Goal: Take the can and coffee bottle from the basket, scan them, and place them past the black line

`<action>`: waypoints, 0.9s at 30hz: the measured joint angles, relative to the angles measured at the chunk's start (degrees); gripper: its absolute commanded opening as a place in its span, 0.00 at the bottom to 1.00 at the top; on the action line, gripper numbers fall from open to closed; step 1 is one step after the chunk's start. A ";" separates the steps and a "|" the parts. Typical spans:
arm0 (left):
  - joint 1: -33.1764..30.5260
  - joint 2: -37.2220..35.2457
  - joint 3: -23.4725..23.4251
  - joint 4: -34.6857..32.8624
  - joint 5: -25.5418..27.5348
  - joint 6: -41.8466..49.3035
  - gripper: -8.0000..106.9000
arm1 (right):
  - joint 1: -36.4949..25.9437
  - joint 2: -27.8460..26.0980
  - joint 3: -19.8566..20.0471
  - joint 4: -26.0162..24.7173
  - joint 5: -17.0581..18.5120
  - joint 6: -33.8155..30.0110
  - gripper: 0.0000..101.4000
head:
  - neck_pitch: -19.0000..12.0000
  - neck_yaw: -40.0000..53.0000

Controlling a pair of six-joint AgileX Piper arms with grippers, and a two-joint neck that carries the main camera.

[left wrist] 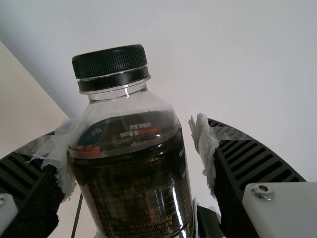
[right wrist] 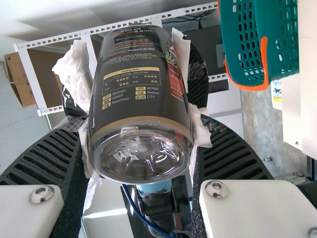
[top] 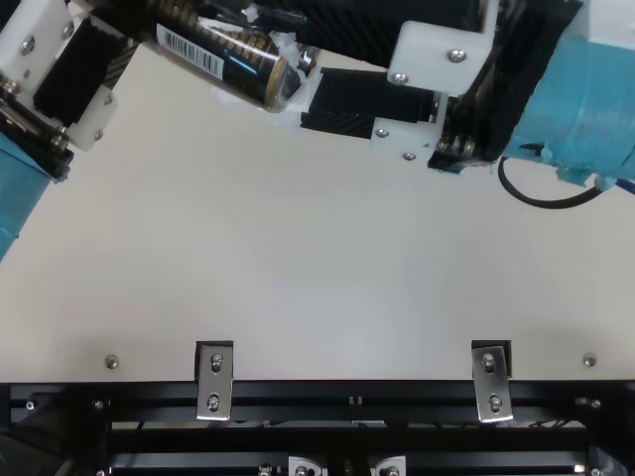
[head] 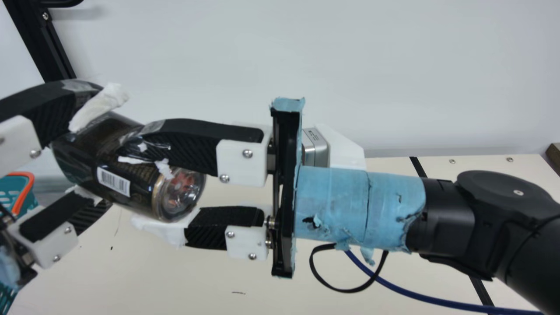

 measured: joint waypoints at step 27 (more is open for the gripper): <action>20.94 -0.71 1.48 10.72 2.63 1.39 0.85 | 0.00 0.00 0.00 -0.02 0.00 0.00 0.00 | 0.00 0.00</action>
